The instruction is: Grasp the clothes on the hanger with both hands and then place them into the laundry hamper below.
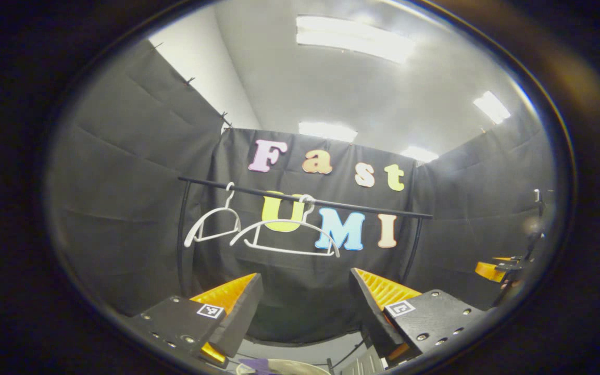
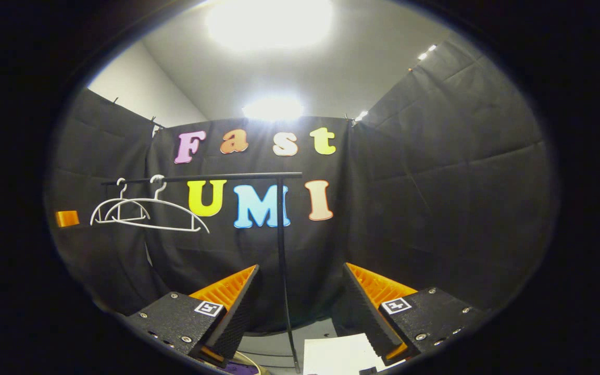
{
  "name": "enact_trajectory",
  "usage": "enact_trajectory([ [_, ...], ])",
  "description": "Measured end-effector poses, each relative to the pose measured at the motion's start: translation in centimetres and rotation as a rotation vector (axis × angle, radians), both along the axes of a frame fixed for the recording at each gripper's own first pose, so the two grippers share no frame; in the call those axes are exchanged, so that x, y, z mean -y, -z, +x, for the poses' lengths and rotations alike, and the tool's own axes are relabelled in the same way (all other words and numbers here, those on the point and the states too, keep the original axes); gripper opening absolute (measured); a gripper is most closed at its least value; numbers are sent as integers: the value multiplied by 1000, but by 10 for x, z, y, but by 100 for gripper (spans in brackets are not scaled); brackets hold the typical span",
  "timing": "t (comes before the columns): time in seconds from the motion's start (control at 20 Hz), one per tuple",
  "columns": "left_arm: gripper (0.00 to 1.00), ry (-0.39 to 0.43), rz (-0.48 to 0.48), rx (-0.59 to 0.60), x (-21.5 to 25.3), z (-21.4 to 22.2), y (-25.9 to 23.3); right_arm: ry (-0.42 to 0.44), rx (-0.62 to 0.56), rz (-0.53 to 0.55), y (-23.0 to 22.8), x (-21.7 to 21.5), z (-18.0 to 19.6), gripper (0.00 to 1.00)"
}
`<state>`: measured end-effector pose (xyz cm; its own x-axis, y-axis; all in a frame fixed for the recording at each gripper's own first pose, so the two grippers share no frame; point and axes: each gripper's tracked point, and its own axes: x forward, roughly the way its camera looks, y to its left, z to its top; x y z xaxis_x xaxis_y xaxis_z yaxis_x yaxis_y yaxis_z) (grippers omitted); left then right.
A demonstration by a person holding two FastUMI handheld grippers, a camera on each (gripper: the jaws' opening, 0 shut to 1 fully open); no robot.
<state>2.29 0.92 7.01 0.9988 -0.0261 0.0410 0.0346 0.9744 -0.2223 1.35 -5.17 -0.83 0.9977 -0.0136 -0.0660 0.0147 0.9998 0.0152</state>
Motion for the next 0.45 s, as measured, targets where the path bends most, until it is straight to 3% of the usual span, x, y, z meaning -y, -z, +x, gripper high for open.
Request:
enact_trajectory([
  [0.05,89,-6,1,9,-8,-5,3,20,2,-7,1,5,-6,94],
  [0.1,100,-20,12,12,-17,-9,7,45,8,-7,1,8,-9,94],
  [0.25,89,-36,56,-3,-30,-8,20,73,24,40,-6,2,-9,94],
  [0.3,89,-30,62,-6,-31,-5,22,66,41,53,-11,-1,-12,94],
  [0.4,100,-16,71,-3,-34,3,24,55,64,56,-19,-15,-5,94],
  [0.45,96,-11,71,-5,-36,6,28,47,68,51,-20,-24,-4,94],
])
